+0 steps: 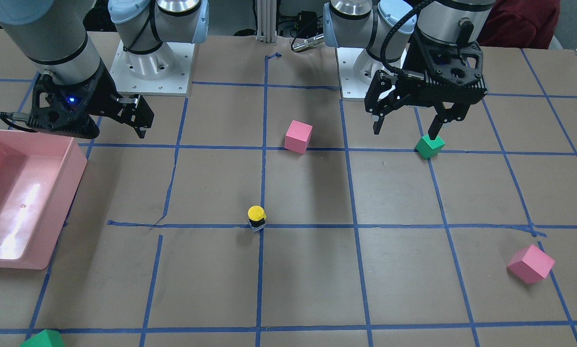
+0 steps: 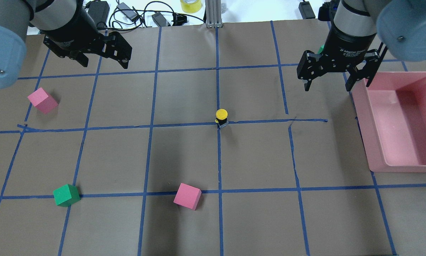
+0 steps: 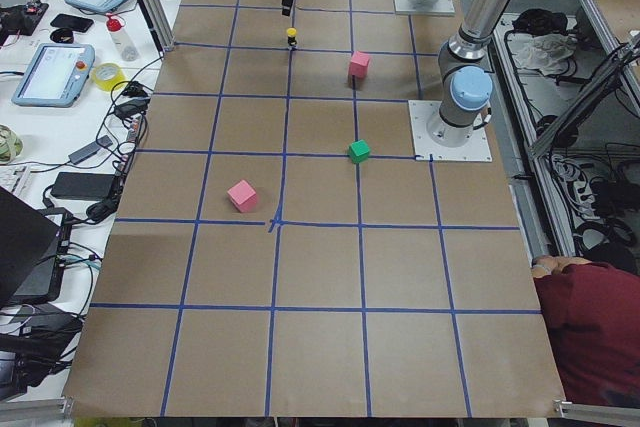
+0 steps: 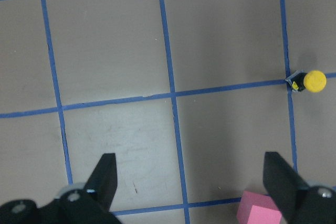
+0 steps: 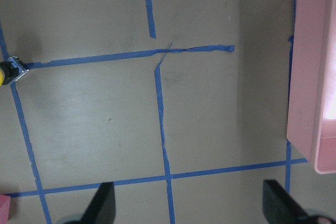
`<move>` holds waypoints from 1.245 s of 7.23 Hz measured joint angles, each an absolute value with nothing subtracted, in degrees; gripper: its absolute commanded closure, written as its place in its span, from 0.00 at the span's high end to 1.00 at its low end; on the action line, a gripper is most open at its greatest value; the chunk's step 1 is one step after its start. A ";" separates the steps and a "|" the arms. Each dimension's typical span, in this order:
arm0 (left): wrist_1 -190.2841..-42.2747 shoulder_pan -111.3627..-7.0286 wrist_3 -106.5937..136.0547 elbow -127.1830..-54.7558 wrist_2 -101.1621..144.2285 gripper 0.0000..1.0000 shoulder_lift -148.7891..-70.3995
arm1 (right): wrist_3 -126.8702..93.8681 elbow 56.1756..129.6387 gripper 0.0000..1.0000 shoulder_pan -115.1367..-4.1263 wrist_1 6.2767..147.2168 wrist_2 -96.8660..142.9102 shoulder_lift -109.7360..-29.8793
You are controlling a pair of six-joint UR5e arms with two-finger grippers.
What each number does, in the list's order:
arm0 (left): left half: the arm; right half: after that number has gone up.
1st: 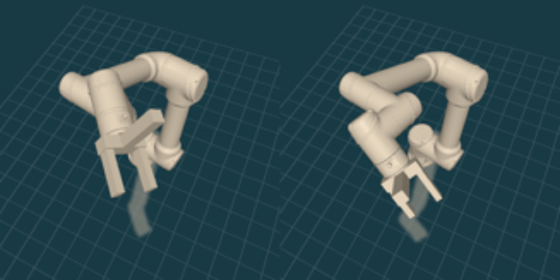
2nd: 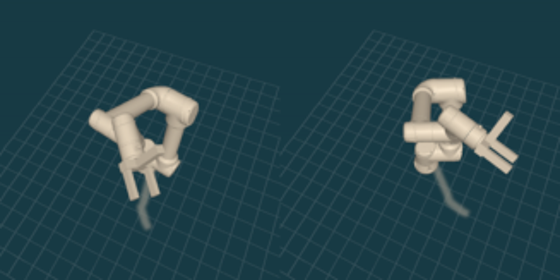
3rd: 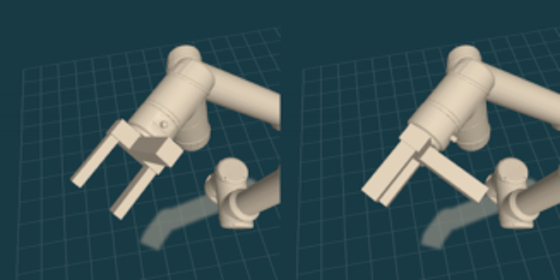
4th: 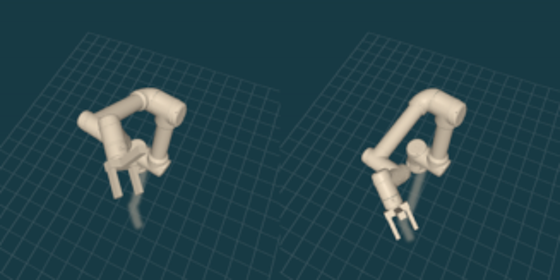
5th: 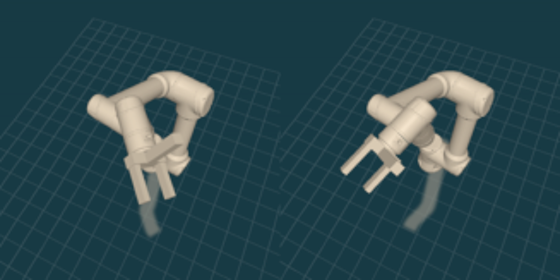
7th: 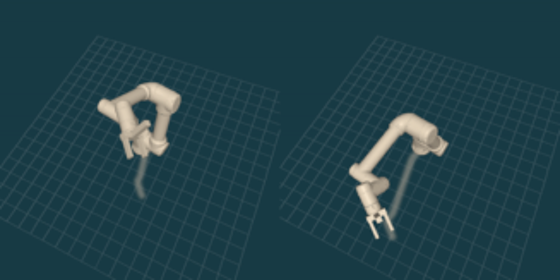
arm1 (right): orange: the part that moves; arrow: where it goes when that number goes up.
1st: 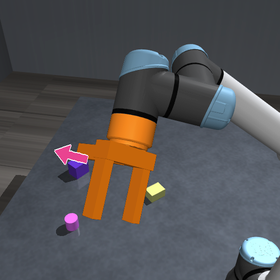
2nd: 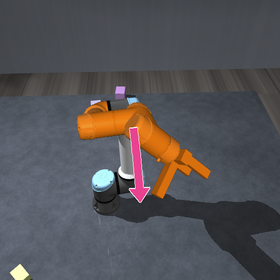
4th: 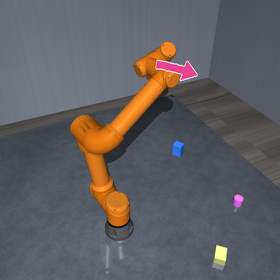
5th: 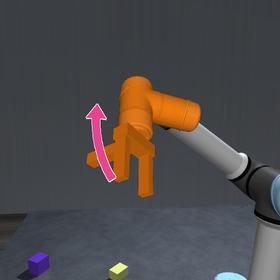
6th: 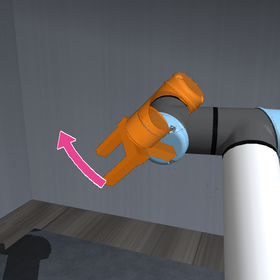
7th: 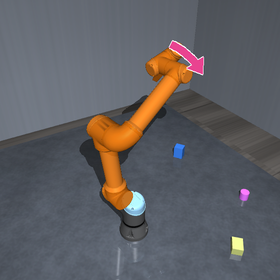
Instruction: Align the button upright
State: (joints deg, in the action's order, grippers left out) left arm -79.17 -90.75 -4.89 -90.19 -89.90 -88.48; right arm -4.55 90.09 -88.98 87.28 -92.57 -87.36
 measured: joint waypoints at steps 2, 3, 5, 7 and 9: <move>-78.47 -90.68 -9.78 -91.21 -89.64 1.00 -87.41 | -4.57 90.09 1.00 -88.95 87.28 -92.59 -87.36; -78.75 -90.71 -14.33 -91.82 -89.62 1.00 -86.97 | -4.57 90.09 1.00 -88.95 87.25 -92.62 -87.36; -78.90 -90.84 -13.48 -92.57 -89.36 1.00 -85.63 | -4.57 90.14 1.00 -88.97 87.20 -92.60 -87.37; -78.51 -90.72 -4.56 -92.81 -89.59 1.00 -85.44 | -4.57 90.14 1.00 -88.96 87.19 -92.63 -87.36; -78.19 -90.45 -2.76 -93.12 -89.82 1.00 -85.27 | -4.55 90.13 1.00 -88.89 87.19 -92.63 -87.36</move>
